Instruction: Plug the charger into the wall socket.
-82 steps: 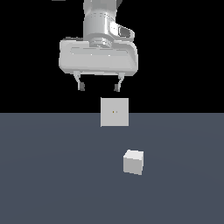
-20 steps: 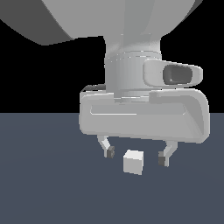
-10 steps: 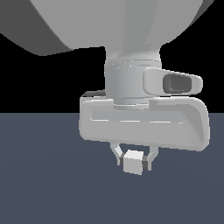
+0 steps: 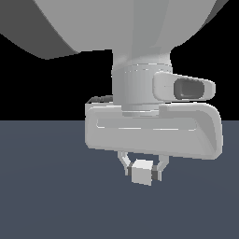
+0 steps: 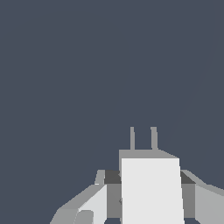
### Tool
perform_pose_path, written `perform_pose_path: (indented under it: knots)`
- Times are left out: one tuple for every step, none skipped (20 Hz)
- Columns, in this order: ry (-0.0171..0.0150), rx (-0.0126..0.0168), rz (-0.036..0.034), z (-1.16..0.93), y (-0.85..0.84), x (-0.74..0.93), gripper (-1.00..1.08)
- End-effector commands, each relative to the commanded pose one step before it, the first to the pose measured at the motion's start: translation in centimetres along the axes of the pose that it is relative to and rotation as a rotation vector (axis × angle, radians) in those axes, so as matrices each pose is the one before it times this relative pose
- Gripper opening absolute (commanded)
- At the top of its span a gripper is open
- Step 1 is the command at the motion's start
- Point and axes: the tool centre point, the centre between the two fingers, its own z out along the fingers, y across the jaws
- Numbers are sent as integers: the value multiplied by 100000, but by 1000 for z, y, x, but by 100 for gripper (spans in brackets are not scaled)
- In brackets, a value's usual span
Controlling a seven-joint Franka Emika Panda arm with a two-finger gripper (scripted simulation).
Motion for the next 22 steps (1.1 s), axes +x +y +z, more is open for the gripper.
perform_pose_path:
  knots:
    - [92, 164, -1209, -187, -27, 348, -100]
    - [13, 102, -837, -111, -20, 214, -100]
    - [15, 122, -986, -130, -26, 252, -100]
    - [17, 141, -1130, -149, -30, 289, -100]
    - [18, 161, -1274, -168, -35, 325, -100]
    - [19, 181, -1415, -186, -41, 361, -100]
    - [19, 201, -1554, -204, -46, 397, -100]
    - [19, 222, -1689, -222, -52, 432, -100]
    - [19, 244, -1825, -239, -59, 466, -100]
    - [19, 265, -1958, -256, -66, 500, -100]
    - [18, 288, -2092, -272, -74, 533, -100]
    - [16, 311, -2225, -288, -82, 567, -100]
    - [15, 336, -2362, -304, -91, 601, -100]
    - [13, 360, -2499, -320, -100, 636, -100]
    - [11, 385, -2630, -335, -109, 669, -100]
    - [8, 401, -2704, -342, -117, 688, -100]
    - [5, 388, -2589, -325, -116, 659, -100]
    - [2, 372, -2463, -306, -115, 626, -100]
    - [-1, 356, -2337, -288, -112, 594, -100]
    - [-2, 339, -2208, -271, -108, 562, -100]
    - [-3, 320, -2078, -254, -103, 529, -100]
    - [-5, 302, -1953, -236, -100, 497, -100]
